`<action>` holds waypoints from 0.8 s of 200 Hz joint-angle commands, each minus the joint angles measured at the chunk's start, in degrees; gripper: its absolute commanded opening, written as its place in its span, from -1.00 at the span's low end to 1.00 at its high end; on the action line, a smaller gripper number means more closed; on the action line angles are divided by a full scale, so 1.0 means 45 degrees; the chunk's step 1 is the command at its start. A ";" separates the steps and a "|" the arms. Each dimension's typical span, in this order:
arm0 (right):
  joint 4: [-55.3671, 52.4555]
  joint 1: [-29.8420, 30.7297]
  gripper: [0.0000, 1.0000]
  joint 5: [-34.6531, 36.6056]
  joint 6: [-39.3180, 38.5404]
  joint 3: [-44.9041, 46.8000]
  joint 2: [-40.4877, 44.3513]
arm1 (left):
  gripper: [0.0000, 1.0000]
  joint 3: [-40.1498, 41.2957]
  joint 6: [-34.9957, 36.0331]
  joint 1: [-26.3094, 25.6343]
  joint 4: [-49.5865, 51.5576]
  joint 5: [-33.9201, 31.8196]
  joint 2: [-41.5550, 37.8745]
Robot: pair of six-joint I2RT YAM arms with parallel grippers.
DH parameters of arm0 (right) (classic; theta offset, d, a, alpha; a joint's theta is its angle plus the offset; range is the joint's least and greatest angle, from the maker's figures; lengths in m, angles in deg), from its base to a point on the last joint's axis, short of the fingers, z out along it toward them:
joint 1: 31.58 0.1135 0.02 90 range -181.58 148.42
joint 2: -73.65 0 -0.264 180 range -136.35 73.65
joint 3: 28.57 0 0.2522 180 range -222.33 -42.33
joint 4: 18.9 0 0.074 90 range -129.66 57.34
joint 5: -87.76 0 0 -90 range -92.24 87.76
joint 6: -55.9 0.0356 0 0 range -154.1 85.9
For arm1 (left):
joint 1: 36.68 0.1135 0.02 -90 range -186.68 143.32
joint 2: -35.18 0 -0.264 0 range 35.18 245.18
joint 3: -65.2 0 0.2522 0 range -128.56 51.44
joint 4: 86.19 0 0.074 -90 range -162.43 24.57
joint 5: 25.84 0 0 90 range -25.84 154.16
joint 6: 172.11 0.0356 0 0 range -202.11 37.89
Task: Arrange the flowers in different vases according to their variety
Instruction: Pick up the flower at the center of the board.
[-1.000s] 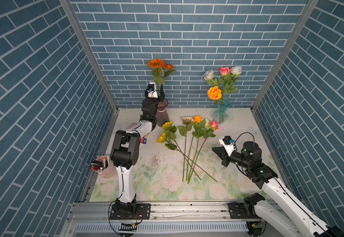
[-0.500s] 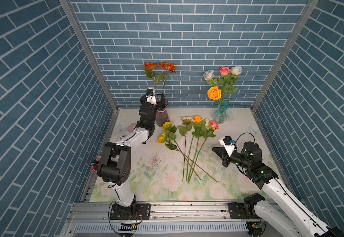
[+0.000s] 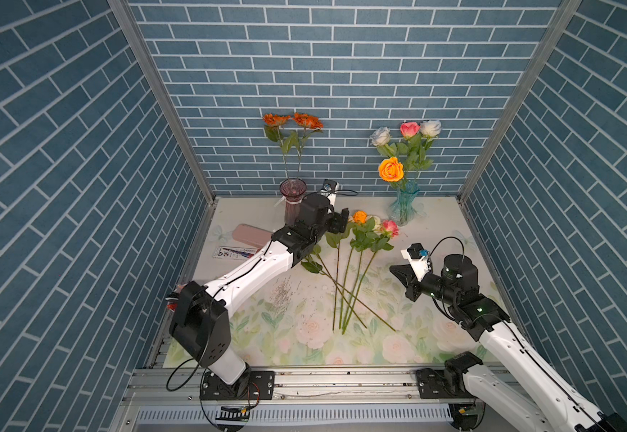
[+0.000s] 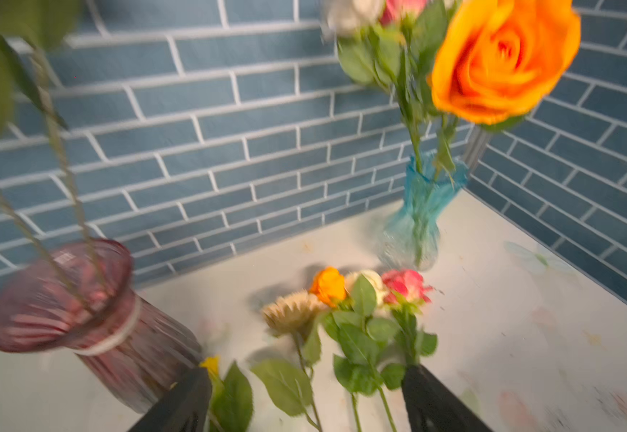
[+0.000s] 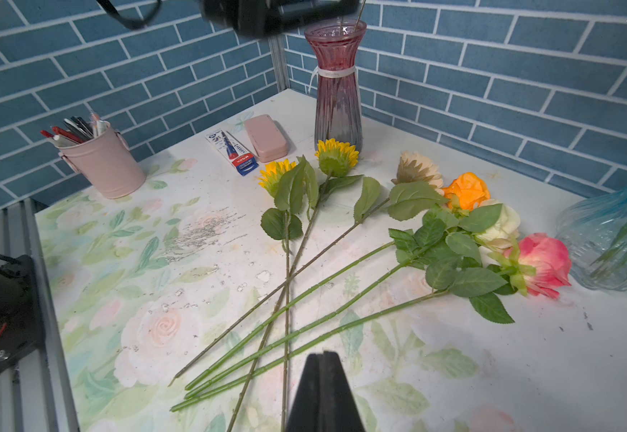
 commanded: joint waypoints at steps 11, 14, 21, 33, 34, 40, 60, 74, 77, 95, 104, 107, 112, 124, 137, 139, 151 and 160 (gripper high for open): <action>-0.0851 0.0068 -1.00 -0.2124 0.0014 -0.0597 -0.0147 | 0.66 -0.0050 -0.2331 0.0091 0.2309 0.1404 0.1742; -0.0938 0.0060 -1.00 -0.2304 -0.0040 -0.0646 -0.0183 | 0.66 -0.0086 -0.2475 0.0095 0.2346 0.1428 0.1909; -0.1207 0.0068 -1.00 -0.2604 -0.0216 -0.0752 -0.0297 | 0.65 -0.0173 -0.2756 0.0093 0.2442 0.1512 0.2284; -0.1604 0.0061 -1.00 -0.2951 -0.0466 -0.0895 -0.0454 | 0.63 -0.0389 -0.3059 0.0094 0.2573 0.1783 0.2909; -0.1619 0.0075 -1.00 -0.2953 -0.0480 -0.0906 -0.0462 | 0.63 -0.0408 -0.3086 0.0085 0.2584 0.1816 0.2963; -0.1714 0.0071 -1.00 -0.3000 -0.0533 -0.0928 -0.0510 | 0.60 -0.0531 -0.3200 0.0070 0.2612 0.1932 0.3263; -0.1736 0.0061 -1.00 -0.3006 -0.0556 -0.0855 -0.0530 | 0.55 -0.0922 -0.3548 0.0012 0.2756 0.1957 0.4162; -0.1619 0.0070 -1.00 -0.2986 -0.0556 -0.0782 -0.0506 | 0.52 -0.1130 -0.3744 0.0017 0.2826 0.1650 0.4710; -0.1605 0.0070 -1.00 -0.2983 -0.0553 -0.0749 -0.0490 | 0.51 -0.1171 -0.3775 0.0007 0.2860 0.1578 0.4799; -0.1536 0.0079 -1.00 -0.2921 -0.0572 -0.0683 -0.0413 | 0.49 -0.1387 -0.3963 0.0011 0.2907 0.1143 0.5274; -0.1536 0.0080 -1.00 -0.2889 -0.0601 -0.0665 -0.0392 | 0.47 -0.1504 -0.4012 0.0014 0.2907 0.1055 0.5434; -0.1553 0.0074 -1.00 -0.2869 -0.0593 -0.0664 -0.0392 | 0.47 -0.1528 -0.4025 0.0012 0.2912 0.1050 0.5480; -0.1555 0.0070 -1.00 -0.2845 -0.0592 -0.0664 -0.0392 | 0.45 -0.1577 -0.4063 0.0016 0.2912 0.1049 0.5569; -0.1572 0.0080 -1.00 -0.2790 -0.0626 -0.0630 -0.0392 | 0.40 -0.1699 -0.4121 0.0015 0.2959 0.1067 0.5762; -0.1554 0.0070 -1.00 -0.2722 -0.0631 -0.0595 -0.0392 | 0.31 -0.1838 -0.4115 0.0011 0.3095 0.1117 0.6035; -0.1555 0.0070 -1.00 -0.2716 -0.0631 -0.0588 -0.0402 | 0.29 -0.1863 -0.4115 0.0016 0.3115 0.1134 0.6091; -0.1538 0.0071 -1.00 -0.2692 -0.0631 -0.0554 -0.0416 | 0.13 -0.1925 -0.4128 0.0009 0.3219 0.1176 0.6302; -0.1536 0.0070 -1.00 -0.2662 -0.0631 -0.0547 -0.0423 | -0.02 -0.1930 -0.4107 0.0017 0.3259 0.1186 0.6428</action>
